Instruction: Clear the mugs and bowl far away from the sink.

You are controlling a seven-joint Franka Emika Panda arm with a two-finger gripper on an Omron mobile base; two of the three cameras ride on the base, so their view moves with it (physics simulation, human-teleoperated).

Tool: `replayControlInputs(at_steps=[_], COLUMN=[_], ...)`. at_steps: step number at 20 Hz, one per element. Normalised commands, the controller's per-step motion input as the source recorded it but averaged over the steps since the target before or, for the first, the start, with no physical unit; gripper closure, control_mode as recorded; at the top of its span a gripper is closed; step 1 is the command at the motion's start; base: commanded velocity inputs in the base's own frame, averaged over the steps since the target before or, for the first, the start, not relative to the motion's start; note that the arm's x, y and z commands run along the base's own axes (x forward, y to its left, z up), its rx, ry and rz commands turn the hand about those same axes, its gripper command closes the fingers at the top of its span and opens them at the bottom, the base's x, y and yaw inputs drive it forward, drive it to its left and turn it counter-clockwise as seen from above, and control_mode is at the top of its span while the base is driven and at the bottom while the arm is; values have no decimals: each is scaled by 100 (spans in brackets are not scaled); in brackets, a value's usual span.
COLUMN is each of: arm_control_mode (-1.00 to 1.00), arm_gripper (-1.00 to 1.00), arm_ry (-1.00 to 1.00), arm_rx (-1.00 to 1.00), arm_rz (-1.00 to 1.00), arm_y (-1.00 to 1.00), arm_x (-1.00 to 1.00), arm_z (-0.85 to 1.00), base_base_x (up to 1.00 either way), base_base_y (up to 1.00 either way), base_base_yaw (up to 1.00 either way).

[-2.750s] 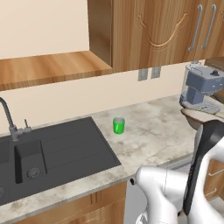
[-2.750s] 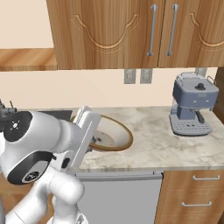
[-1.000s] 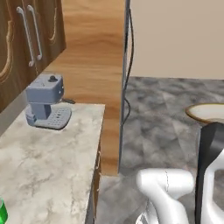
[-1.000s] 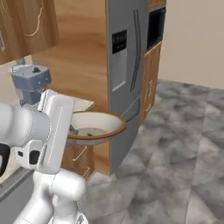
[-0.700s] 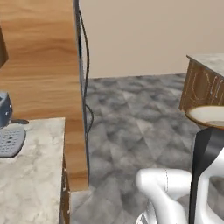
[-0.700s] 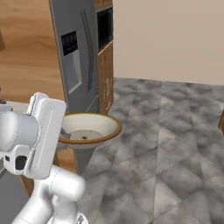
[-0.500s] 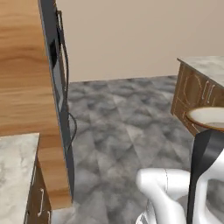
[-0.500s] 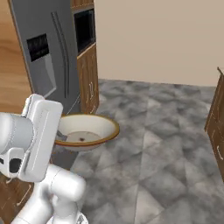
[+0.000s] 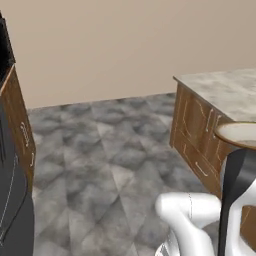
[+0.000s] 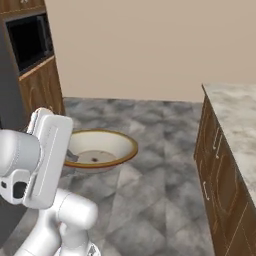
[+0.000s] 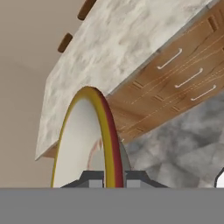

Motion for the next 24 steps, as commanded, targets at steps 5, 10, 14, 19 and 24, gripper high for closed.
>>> replayControlInputs(at_steps=[5, 10, 14, 19, 24], arm_control_mode=[100, 100, 100, 100, 100], arm_gripper=[100, 100, 100, 100, 100], arm_ry=[0, 0, 0, 0, 0], arm_rx=[0, 0, 0, 0, 0], arm_rz=[0, 0, 0, 0, 0], arm_y=[0, 0, 0, 0, 0], arm_x=[0, 0, 0, 0, 0], arm_z=[0, 0, 0, 0, 0], base_base_x=[96, 95, 78, 36, 38], base_base_y=[-36, -44, -67, -37, -13], base_base_yaw=[-29, -28, -37, -76, -78])
